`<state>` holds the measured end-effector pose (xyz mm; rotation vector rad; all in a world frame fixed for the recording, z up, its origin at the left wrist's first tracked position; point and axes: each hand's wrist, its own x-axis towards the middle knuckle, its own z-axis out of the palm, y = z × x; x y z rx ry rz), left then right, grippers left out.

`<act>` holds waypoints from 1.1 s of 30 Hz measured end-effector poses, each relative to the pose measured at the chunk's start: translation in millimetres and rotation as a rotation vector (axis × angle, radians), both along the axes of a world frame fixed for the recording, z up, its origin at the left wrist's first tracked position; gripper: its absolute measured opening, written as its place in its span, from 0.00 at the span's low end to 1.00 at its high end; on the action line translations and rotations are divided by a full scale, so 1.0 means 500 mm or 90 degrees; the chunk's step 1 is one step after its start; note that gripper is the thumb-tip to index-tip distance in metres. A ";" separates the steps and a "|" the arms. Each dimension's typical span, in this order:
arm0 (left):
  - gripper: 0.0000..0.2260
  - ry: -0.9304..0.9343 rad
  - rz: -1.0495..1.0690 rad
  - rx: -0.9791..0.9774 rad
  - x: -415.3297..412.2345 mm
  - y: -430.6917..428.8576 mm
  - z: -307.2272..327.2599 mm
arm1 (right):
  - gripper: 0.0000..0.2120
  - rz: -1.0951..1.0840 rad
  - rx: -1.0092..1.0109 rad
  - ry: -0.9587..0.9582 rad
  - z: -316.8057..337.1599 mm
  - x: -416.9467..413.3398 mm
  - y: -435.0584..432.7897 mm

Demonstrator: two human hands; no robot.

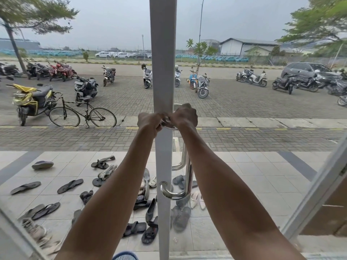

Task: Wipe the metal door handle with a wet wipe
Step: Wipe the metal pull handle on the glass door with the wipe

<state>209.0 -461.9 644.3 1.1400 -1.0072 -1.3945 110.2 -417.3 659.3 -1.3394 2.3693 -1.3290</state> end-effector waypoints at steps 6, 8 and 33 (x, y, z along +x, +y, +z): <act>0.17 0.013 -0.058 0.037 0.015 -0.022 -0.003 | 0.09 0.048 -0.006 0.045 0.004 0.016 0.005; 0.17 0.061 -0.067 0.046 0.014 -0.020 -0.010 | 0.11 0.070 0.021 0.063 0.010 0.017 0.006; 0.08 0.191 -0.021 0.023 0.016 0.027 -0.036 | 0.10 0.184 0.011 0.210 -0.001 -0.011 0.016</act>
